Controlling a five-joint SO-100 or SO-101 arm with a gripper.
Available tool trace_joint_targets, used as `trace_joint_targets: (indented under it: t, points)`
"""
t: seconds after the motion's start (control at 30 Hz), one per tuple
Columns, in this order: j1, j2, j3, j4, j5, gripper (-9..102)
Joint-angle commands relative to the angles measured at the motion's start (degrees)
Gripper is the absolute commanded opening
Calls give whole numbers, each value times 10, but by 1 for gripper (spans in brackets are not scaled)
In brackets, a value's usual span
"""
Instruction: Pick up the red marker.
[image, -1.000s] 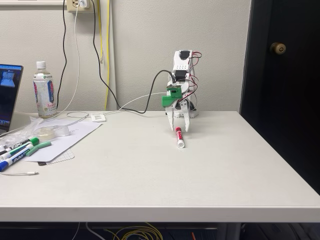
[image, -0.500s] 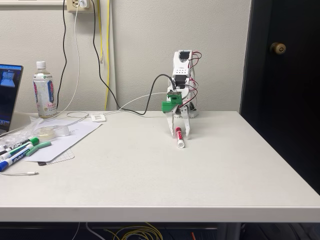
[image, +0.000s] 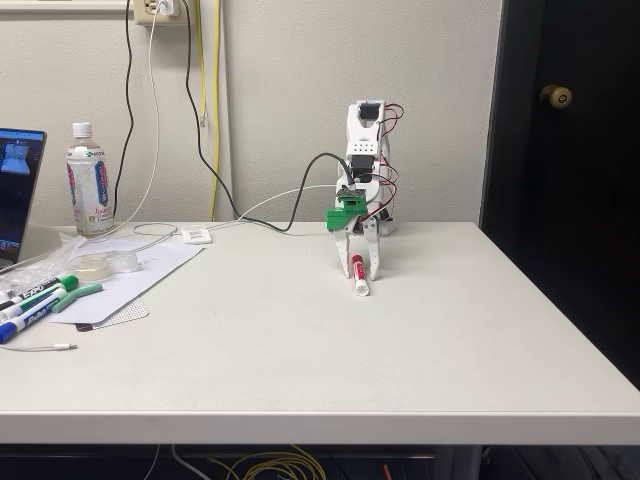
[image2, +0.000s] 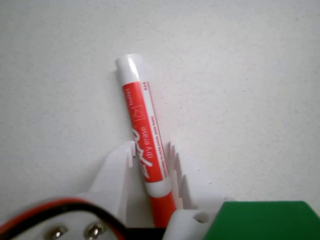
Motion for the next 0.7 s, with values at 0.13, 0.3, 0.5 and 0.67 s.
trace_joint_targets:
  t: [0.13,0.3,0.5,0.67]
  points:
    - [-6,2,-13,-8,4,5]
    - [-7,2,-12,-9,7,5]
    - [-7,14,-12,-14,24,5]
    - [-11,74,-12,4,58,5]
